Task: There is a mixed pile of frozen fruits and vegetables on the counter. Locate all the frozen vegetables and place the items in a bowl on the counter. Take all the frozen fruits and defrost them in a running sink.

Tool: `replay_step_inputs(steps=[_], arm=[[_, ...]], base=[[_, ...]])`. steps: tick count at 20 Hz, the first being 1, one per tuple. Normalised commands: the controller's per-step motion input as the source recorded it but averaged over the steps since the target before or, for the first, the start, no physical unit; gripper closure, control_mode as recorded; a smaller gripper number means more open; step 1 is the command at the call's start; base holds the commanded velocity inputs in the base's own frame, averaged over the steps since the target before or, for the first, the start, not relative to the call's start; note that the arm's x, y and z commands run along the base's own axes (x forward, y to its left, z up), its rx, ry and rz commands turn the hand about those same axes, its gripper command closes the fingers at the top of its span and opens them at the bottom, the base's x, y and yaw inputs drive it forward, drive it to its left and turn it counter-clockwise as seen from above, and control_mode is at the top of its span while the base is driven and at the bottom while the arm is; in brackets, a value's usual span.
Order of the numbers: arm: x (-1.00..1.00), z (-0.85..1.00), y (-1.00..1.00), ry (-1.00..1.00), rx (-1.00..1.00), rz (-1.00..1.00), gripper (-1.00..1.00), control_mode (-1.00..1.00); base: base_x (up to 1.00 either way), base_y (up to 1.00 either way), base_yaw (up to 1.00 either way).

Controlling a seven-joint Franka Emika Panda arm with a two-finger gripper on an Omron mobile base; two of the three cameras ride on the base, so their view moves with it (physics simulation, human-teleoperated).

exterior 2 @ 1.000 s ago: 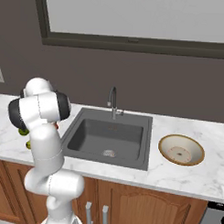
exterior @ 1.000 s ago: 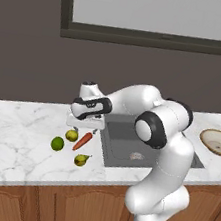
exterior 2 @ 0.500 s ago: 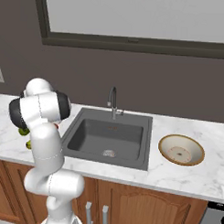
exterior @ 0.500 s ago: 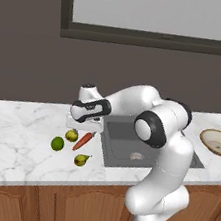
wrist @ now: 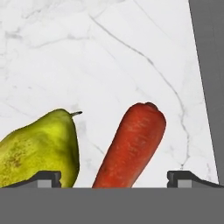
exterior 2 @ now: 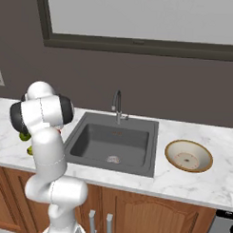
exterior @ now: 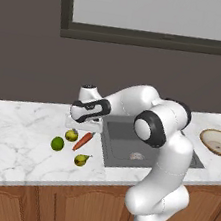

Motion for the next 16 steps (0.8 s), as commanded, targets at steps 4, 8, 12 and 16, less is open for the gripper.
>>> replay_step_inputs(steps=[4, 8, 12, 16], arm=[[-0.01, 0.07, -0.07, -0.04, 0.00, -0.02, -1.00, -1.00], [-0.02, 0.15, -0.14, -0.08, 0.00, -0.02, -1.00, -1.00], [-0.01, 0.00, -0.15, -0.08, 0.00, -0.04, -1.00, -1.00], [0.00, -0.07, -0.14, -0.09, 0.00, -0.04, -1.00, -1.00]], base=[[0.00, 0.00, 0.00], [0.00, 0.00, 0.00], [0.00, 0.00, 0.00], [0.00, 0.00, 0.00]])
